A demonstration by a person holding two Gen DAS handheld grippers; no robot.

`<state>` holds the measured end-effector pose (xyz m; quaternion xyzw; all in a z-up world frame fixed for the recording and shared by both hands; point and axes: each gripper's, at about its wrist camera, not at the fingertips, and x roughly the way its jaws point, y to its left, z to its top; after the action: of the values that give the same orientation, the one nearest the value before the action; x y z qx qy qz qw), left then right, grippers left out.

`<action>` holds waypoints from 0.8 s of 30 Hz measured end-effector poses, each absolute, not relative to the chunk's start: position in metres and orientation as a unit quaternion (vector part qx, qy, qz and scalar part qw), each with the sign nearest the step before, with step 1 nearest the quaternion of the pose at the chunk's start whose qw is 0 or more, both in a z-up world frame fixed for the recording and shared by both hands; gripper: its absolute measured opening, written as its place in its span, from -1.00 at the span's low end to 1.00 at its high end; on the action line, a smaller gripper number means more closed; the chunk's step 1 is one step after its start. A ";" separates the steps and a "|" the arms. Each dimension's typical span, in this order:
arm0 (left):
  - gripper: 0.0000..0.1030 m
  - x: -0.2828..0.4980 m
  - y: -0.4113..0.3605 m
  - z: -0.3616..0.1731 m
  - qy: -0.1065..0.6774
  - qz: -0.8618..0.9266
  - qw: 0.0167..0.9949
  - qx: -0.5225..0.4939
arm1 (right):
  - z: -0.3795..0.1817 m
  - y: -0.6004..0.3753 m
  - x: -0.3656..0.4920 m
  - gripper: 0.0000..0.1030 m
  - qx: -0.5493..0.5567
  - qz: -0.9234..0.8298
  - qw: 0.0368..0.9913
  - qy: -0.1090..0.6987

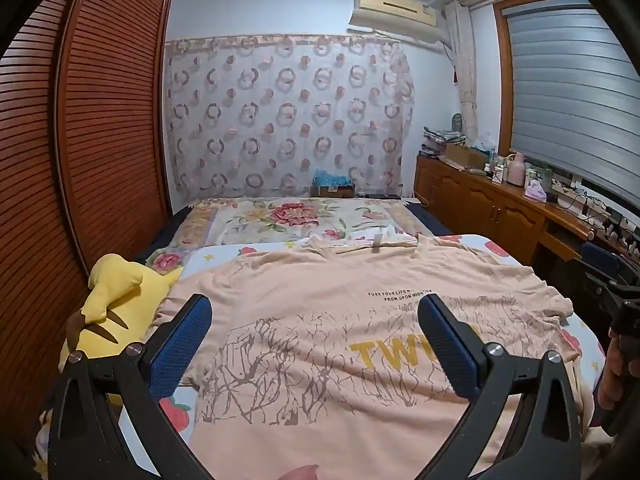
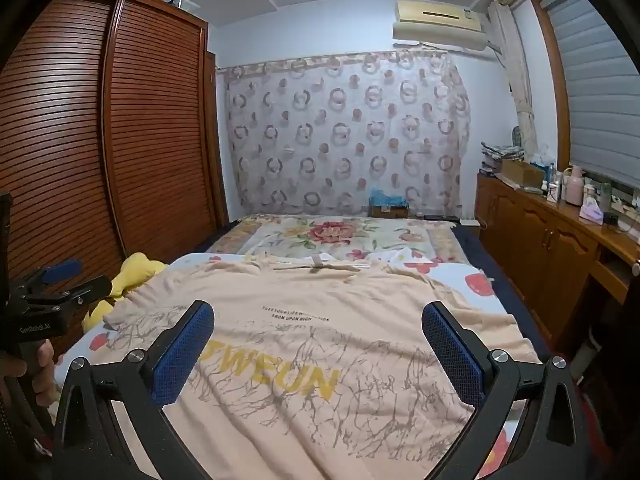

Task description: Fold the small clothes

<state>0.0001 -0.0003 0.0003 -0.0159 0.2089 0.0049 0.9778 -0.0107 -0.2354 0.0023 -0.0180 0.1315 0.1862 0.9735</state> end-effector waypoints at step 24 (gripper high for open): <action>1.00 -0.002 -0.003 -0.003 0.212 0.003 0.977 -0.013 | 0.001 -0.235 -0.011 1.00 -0.011 0.190 0.973 0.133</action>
<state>-0.0023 -0.0031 -0.0029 -0.0131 0.2123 0.0026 0.9771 -0.0114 -0.2348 0.0008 -0.0113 0.1325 0.1897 0.9728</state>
